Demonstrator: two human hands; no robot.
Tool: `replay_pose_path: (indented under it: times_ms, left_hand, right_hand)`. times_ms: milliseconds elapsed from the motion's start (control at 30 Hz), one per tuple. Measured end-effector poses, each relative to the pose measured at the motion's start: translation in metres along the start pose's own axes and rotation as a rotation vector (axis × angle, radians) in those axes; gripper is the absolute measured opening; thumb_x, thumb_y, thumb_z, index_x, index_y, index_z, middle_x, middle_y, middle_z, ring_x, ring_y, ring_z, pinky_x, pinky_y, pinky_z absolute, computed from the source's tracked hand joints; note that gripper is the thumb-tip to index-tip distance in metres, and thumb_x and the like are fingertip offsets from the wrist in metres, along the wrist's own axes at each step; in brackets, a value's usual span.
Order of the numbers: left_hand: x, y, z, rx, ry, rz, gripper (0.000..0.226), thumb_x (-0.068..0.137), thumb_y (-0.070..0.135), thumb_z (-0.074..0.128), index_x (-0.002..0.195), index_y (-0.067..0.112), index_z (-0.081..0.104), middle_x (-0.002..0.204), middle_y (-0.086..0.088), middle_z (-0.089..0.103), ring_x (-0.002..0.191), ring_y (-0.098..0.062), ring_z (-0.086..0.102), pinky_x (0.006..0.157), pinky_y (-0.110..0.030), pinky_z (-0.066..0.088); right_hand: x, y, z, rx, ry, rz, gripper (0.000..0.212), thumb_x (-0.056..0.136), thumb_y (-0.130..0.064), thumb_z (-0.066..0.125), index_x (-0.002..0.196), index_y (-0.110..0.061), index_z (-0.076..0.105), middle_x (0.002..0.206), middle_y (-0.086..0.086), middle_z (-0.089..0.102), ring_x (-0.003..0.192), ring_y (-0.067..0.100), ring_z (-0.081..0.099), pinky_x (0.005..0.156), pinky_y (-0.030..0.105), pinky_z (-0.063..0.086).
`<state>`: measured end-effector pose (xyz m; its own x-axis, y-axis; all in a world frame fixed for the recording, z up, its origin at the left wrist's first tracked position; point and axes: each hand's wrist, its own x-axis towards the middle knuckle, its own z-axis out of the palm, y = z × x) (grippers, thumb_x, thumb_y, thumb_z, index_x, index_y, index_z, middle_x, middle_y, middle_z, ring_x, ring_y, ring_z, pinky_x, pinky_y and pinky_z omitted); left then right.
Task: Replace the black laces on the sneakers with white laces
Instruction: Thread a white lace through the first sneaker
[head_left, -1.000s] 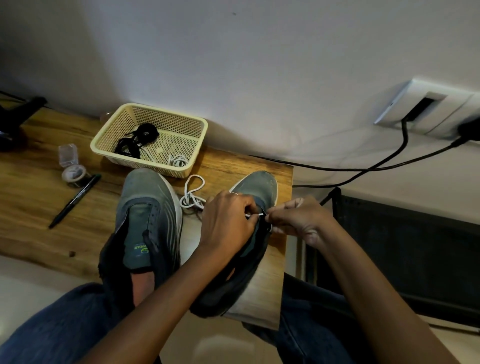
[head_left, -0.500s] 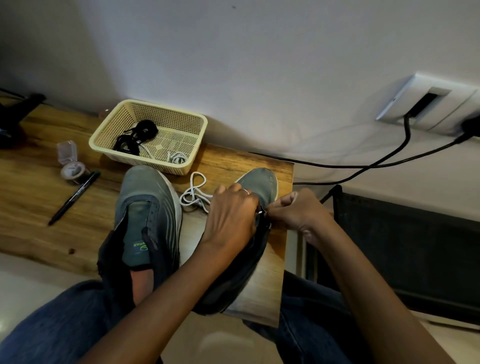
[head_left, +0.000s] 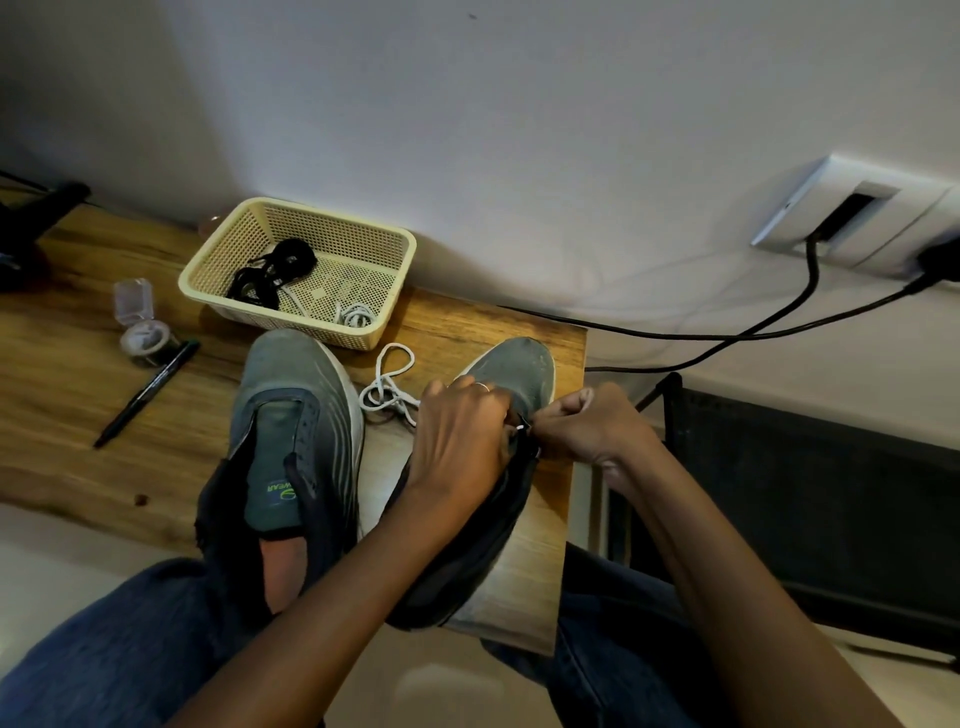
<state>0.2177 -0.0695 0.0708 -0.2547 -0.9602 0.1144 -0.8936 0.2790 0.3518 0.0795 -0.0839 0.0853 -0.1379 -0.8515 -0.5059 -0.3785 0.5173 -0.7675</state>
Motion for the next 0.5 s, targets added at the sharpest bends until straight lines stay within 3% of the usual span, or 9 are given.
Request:
replay_pose_path:
  times_ms: [133,267,433,500]
  left_hand:
    - [0.0014,-0.0037,0.0033,-0.094,-0.008,-0.091,0.014,0.090,0.029,0.063,0.102,0.026,0.069,0.103,0.005,0.068,0.100,-0.013,0.056,0.086,-0.030,0.033]
    - [0.0032,-0.0067,0.0044,-0.192,-0.031,-0.162,0.007,0.085,0.030,0.070,0.091,0.027,0.073,0.095,0.007,0.071,0.092,-0.011,0.059,0.086,-0.032,0.042]
    - [0.0027,-0.0065,0.0029,-0.250,-0.032,-0.200,0.004,0.083,0.028,0.072,0.086,0.026,0.074,0.091,0.008,0.072,0.089,-0.012,0.060,0.081,-0.028,0.043]
    - [0.0030,-0.0059,0.0021,-0.260,-0.034,-0.214,0.004,0.083,0.028,0.072,0.085,0.026,0.075,0.090,0.008,0.072,0.088,-0.012,0.060,0.078,-0.025,0.039]
  right_hand:
    - [0.0008,0.0004,-0.0016,0.048,-0.008,0.034,0.019,0.076,0.002,0.073,0.090,0.014,0.068,0.085,0.023,0.070,0.073,0.023,0.065,0.079,0.042,0.056]
    - [0.0007,-0.0012,-0.0013,0.033,-0.008,0.046,0.013,0.077,0.002,0.072,0.087,0.010,0.069,0.087,0.024,0.070,0.073,0.024,0.063,0.077,0.041,0.056]
    - [-0.0006,-0.0047,-0.0033,0.041,-0.033,0.062,0.003,0.078,0.006,0.070,0.079,0.008,0.068,0.075,0.020,0.067,0.056,0.018,0.060,0.052,0.022,0.053]
    - [-0.0012,-0.0044,-0.0041,0.063,-0.037,0.071,0.002,0.078,0.006,0.070,0.077,0.007,0.068,0.074,0.018,0.067,0.056,0.018,0.061,0.050,0.020,0.053]
